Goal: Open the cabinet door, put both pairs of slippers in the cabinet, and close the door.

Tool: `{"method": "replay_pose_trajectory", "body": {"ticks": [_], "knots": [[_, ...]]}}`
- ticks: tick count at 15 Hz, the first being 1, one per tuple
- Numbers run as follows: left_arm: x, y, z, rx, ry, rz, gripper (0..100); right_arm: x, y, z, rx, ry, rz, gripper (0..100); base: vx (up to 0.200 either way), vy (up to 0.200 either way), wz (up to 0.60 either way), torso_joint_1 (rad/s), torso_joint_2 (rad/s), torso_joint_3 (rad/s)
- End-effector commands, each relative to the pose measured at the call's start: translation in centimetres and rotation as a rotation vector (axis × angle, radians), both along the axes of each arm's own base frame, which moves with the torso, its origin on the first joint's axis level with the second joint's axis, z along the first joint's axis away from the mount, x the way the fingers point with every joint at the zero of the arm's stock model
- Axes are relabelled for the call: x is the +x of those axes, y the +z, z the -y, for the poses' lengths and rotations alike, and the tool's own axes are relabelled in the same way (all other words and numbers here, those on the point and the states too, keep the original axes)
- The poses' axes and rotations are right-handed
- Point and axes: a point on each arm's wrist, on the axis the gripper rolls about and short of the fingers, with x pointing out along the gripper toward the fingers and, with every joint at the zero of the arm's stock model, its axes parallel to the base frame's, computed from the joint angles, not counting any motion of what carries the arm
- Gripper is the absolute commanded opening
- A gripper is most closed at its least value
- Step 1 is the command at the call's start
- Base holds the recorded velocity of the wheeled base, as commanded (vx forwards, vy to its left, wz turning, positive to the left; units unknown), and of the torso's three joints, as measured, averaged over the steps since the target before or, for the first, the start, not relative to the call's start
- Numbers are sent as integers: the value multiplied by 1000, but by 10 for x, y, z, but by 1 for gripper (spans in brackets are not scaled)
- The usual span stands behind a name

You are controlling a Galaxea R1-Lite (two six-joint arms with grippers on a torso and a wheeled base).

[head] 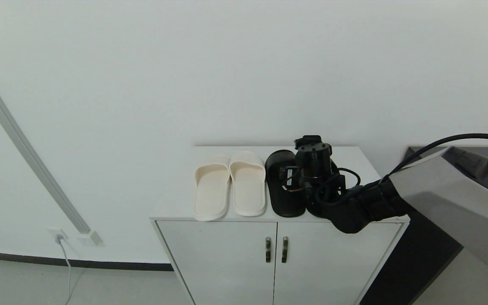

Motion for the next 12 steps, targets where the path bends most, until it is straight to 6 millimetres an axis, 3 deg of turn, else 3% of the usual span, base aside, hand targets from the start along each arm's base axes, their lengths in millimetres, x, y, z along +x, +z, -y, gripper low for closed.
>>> {"method": "replay_pose_trajectory", "body": {"ticks": [1,6,7,12], "knots": [[0,0,0,0,0,-2,0,5,-3,0,0,-7,0,100,0,0,0,0,0,0],[0,0,0,0,0,-2,0,11,-3,-1,-4,-11,15,100,0,0,0,0,0,0],[0,0,0,0,0,-2,0,12,-4,-1,-6,-12,15,0,0,0,0,0,0,0],[0,0,0,0,0,0,0,11,-3,-1,-8,-13,15,0,0,0,0,0,0,0]]}}
